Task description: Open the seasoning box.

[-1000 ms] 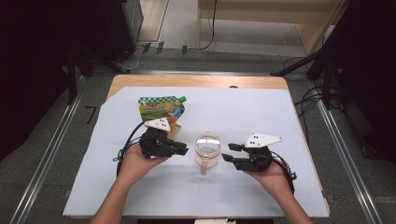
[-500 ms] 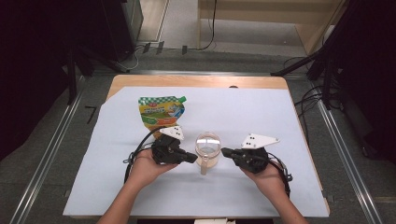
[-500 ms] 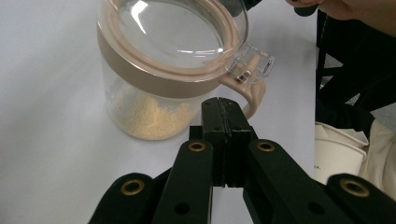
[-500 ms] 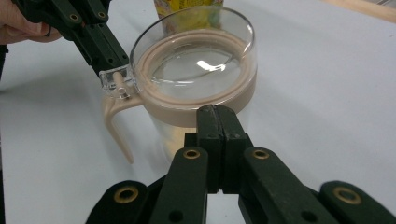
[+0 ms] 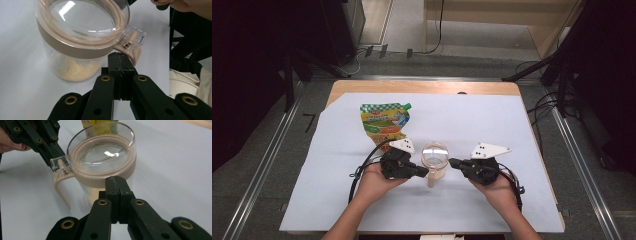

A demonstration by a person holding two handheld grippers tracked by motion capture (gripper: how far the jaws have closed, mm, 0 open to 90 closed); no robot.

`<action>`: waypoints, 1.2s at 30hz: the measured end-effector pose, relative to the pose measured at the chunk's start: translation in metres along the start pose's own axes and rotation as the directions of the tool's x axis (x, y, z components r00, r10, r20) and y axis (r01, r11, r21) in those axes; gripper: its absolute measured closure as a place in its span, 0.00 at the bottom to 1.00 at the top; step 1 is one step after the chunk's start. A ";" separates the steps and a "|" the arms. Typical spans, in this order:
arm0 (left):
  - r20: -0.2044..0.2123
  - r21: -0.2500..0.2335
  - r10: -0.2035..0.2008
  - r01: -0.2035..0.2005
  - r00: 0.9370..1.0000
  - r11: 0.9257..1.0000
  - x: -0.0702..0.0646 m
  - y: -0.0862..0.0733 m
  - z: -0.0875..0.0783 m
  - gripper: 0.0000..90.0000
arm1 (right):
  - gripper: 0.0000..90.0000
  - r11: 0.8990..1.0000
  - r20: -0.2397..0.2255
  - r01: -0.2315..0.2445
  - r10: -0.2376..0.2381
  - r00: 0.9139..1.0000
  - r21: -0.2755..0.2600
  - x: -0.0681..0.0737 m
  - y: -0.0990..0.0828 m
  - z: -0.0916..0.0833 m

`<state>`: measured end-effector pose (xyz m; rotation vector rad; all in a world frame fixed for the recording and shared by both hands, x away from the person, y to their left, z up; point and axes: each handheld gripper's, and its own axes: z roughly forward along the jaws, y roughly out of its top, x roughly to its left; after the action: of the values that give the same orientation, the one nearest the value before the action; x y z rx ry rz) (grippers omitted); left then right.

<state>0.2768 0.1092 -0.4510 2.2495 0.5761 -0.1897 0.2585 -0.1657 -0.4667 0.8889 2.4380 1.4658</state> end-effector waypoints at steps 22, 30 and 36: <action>0.043 -0.028 0.020 -0.019 0.999 0.999 -0.014 0.013 0.032 1.00 | 1.00 0.998 0.059 -0.054 0.052 0.997 0.031 -0.012 -0.005 0.000; 0.072 -0.036 0.011 -0.008 0.997 0.999 -0.012 0.012 0.015 0.95 | 1.00 0.996 0.071 -0.085 0.082 0.994 0.034 -0.007 -0.005 -0.014; 0.089 -0.028 0.024 -0.022 0.996 0.999 -0.010 0.011 0.001 0.85 | 1.00 0.996 0.056 -0.078 0.075 0.996 0.041 0.000 -0.007 -0.024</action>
<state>0.2733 0.0988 -0.4415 2.2080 0.5023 -0.2674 0.2455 -0.1862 -0.4610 1.0281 2.4302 1.3982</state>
